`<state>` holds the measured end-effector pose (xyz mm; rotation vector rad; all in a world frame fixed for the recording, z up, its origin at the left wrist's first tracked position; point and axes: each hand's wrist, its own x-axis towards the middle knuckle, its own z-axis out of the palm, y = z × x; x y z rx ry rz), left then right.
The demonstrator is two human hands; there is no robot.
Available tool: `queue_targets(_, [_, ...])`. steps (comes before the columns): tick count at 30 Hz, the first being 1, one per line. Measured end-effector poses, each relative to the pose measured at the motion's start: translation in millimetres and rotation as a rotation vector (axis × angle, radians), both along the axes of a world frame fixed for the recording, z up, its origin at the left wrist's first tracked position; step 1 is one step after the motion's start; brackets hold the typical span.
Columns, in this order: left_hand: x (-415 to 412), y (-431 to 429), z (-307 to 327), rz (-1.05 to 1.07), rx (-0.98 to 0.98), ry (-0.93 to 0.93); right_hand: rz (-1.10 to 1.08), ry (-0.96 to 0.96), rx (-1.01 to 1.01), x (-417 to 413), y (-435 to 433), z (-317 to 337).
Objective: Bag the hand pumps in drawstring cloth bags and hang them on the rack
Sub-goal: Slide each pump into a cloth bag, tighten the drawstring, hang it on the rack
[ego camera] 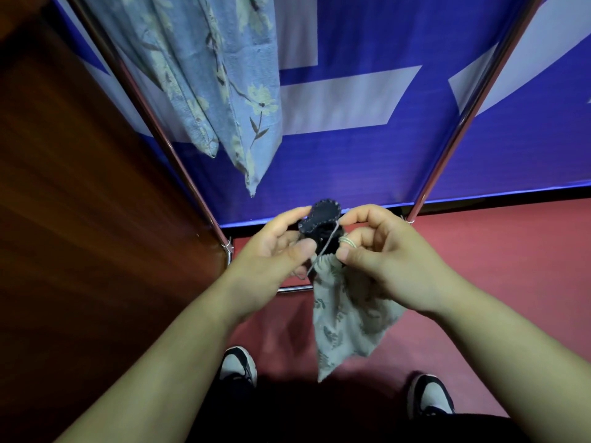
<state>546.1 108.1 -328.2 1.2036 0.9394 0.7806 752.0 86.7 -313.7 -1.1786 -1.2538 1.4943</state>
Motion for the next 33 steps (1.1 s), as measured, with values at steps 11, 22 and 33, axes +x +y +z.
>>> queue_targets(11, [8.4, -2.0, 1.3, 0.118, 0.016, 0.052, 0.042, -0.228, 0.141, -5.6, 0.2, -3.1])
queue_targets(22, [6.4, -2.3, 3.0, 0.1, -0.021, 0.104, -0.046, -0.196, 0.127, 1.8, 3.6, -1.8])
queue_targets(33, [5.5, -1.7, -2.0, 0.129, 0.123, 0.39, 0.081, -0.162, 0.115, 10.9, 5.6, 5.1])
